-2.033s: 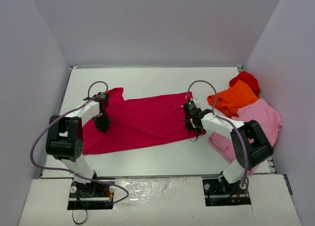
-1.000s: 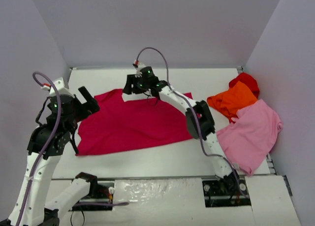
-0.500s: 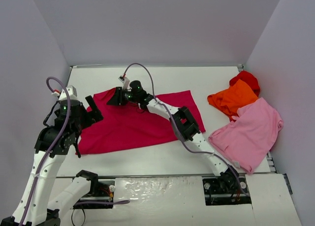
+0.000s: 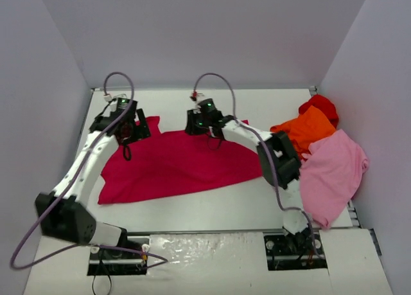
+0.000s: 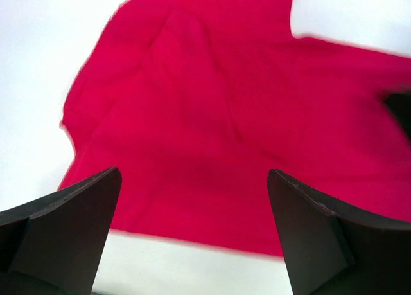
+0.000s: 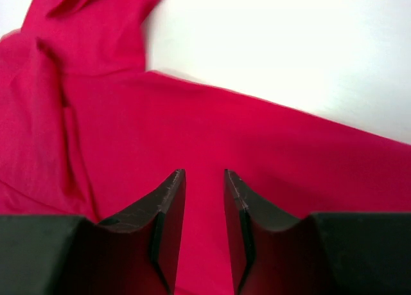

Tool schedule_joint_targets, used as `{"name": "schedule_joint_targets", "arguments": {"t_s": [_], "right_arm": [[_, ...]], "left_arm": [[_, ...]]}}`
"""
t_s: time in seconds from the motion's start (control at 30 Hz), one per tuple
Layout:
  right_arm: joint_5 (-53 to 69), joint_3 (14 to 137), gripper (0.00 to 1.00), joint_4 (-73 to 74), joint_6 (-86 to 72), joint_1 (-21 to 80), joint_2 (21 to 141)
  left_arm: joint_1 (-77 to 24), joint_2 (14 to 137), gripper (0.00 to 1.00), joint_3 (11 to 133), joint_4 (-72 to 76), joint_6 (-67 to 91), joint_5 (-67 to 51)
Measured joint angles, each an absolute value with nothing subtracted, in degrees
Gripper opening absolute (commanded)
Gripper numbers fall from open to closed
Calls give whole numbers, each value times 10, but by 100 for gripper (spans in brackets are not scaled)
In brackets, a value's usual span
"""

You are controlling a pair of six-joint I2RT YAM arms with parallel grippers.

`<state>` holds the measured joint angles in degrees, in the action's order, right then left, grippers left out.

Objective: Fold and stack the t-shirts
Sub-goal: Grap the side of the flattened tshirt furthest away from the robot with both arms

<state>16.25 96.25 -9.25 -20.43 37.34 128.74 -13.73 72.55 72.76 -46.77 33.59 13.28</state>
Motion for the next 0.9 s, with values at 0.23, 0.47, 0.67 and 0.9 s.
{"name": "schedule_joint_targets", "arguments": {"t_s": [0.23, 0.47, 0.67, 0.9], "right_arm": [[63, 771, 34, -64, -191, 256, 1026], [17, 696, 35, -37, -178, 254, 914], [8, 665, 35, -14, -177, 255, 919], [8, 663, 34, -9, -179, 251, 935]], "left_arm": [[-131, 1082, 97, 972, -467, 284, 255], [-123, 1252, 97, 1105, -494, 199, 362], [-121, 1296, 97, 1177, -495, 141, 400], [-120, 1293, 97, 1145, -469, 122, 372]]}}
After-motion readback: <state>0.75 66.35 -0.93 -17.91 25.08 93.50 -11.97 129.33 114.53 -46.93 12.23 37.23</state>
